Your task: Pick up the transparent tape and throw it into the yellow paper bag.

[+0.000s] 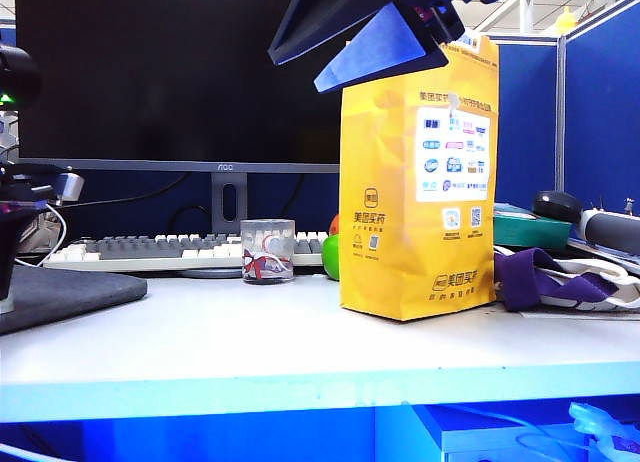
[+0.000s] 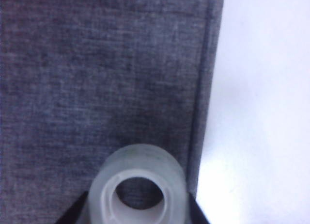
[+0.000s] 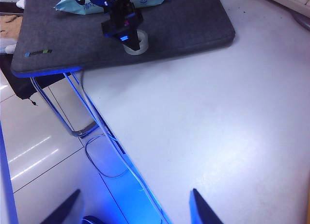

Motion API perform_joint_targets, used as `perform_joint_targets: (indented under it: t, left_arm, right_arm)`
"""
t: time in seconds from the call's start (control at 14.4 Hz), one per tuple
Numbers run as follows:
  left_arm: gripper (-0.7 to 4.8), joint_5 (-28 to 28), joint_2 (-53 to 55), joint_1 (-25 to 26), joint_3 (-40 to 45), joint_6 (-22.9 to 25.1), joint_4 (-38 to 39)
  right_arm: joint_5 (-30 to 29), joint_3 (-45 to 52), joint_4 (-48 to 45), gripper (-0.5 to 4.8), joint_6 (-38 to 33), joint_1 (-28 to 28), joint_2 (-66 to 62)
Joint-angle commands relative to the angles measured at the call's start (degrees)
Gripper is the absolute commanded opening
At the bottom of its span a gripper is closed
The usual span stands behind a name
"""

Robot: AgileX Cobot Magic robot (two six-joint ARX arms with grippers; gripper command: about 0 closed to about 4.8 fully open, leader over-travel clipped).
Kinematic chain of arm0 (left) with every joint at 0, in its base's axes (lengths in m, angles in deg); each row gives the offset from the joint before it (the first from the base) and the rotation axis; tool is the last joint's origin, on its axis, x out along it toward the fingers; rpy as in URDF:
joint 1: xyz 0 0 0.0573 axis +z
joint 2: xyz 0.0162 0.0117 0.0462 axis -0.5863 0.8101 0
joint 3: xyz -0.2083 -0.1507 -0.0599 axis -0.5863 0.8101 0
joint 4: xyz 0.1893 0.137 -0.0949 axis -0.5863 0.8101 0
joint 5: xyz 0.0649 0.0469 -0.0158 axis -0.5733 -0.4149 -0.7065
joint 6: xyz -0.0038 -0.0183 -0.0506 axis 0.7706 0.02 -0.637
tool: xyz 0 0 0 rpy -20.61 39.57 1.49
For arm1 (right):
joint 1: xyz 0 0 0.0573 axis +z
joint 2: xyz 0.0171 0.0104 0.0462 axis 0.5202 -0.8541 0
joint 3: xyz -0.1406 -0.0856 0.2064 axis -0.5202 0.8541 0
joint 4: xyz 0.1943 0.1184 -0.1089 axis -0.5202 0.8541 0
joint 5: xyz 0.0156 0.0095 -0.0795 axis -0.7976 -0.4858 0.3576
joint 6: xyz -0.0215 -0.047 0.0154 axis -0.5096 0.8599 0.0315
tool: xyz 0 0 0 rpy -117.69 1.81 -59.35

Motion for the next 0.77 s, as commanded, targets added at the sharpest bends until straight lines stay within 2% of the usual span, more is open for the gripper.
perform_joint_targets:
  t: [0.07, 0.28, 0.42, 0.49, 0.56, 0.77]
  left_arm:
    - [1.74, 0.26, 0.7, -0.09, 0.22, 1.9, 0.92]
    - [1.73, 0.63, 0.7, -2.32, -10.45, 2.67, 9.01]
    - [1.73, 1.88, 0.7, -4.22, -17.77, 2.69, 12.55]
    - [1.73, 3.19, 0.68, -5.66, -22.23, 3.02, 14.58]
    - [1.73, 7.56, 0.55, -7.69, -28.89, 3.56, 16.55]
    - [1.73, 11.37, -0.66, -12.85, -40.61, 4.63, 15.3]
  right_arm:
    - [-0.04, -0.37, -1.14, 2.88, 0.24, 0.02, 0.17]
    - [0.98, -0.39, -2.08, 2.88, 1.73, -0.15, 0.17]
    - [4.7, -0.87, -3.82, 2.88, 3.72, -0.22, 0.2]
    - [7.98, -2.67, -2.49, 2.88, 4.98, -0.26, 0.22]
    - [11.74, -7.28, 1.36, 2.88, 6.84, -0.28, 0.22]
    - [15.43, -17.55, 6.91, 2.88, 9.25, -0.55, 0.35]
